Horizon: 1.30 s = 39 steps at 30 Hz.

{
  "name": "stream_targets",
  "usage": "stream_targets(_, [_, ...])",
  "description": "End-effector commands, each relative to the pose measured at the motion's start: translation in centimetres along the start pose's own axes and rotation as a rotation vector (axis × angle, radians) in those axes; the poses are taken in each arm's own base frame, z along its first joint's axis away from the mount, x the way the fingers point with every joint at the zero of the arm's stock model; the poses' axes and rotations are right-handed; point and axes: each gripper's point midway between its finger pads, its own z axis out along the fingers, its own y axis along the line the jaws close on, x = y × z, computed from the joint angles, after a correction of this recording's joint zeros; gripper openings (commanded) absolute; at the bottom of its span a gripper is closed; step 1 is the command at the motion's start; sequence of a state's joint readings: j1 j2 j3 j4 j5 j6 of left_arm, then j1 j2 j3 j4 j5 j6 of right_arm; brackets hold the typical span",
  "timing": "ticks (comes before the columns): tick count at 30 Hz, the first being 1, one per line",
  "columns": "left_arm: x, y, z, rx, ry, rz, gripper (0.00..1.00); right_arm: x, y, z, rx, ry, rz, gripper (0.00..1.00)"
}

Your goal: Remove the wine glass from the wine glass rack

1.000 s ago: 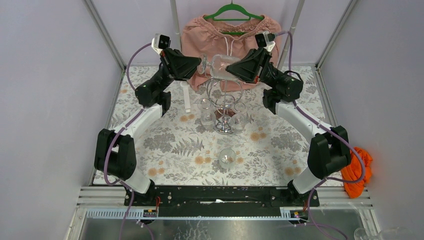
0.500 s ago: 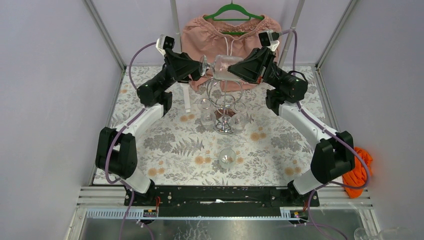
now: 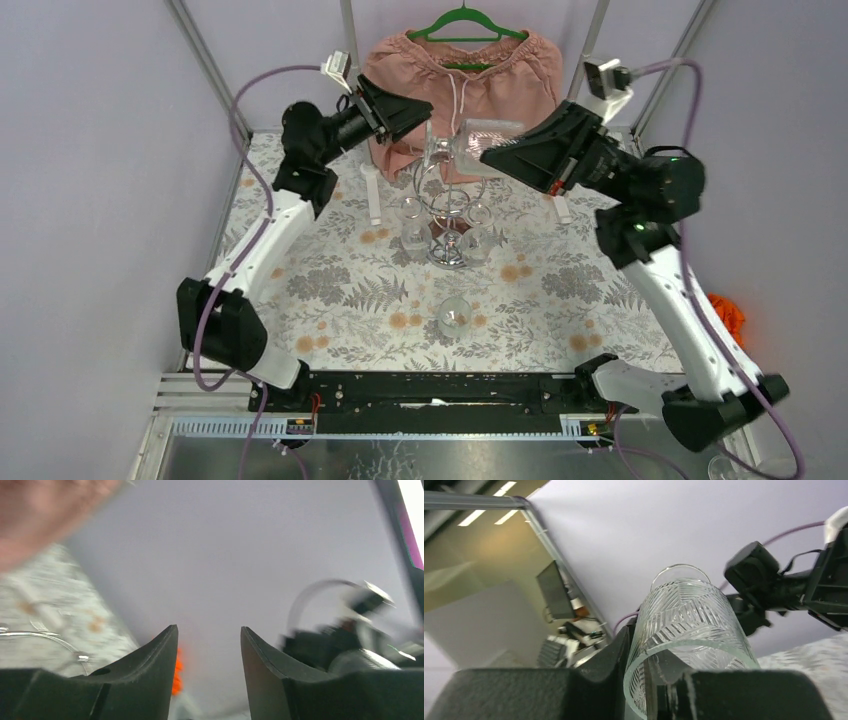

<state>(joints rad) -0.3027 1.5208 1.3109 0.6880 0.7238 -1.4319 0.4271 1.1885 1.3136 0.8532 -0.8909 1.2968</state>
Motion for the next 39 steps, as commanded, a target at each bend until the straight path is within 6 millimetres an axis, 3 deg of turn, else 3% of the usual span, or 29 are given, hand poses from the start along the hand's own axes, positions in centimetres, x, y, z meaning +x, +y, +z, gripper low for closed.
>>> stream_targets(1, [-0.8, 6.2, -3.5, -0.551, -0.010, 0.267, 0.56, -0.6, -0.7, -1.6, 0.291, 0.016, -0.225, 0.00])
stream_targets(9, [-2.3, 7.3, -8.6, -0.830, -0.105, 0.370, 0.56, 0.6, -3.8, -7.9, 0.732, 0.072, -0.294, 0.00])
stream_targets(18, [-1.6, 6.1, -11.5, -0.898, -0.134, 0.413, 0.55, 4.3, -9.3, -18.2, 1.265, 0.216, -0.243, 0.00])
stream_targets(26, [-1.0, 5.1, -12.6, -0.926, -0.133, 0.432, 0.55, 9.8, -10.9, -24.4, 1.462, 0.335, -0.124, 0.00])
stream_targets(39, [0.1, 5.4, -13.0, -0.964, -0.113, 0.450, 0.55, 19.2, -13.1, -29.5, 1.553, 0.544, 0.089, 0.00])
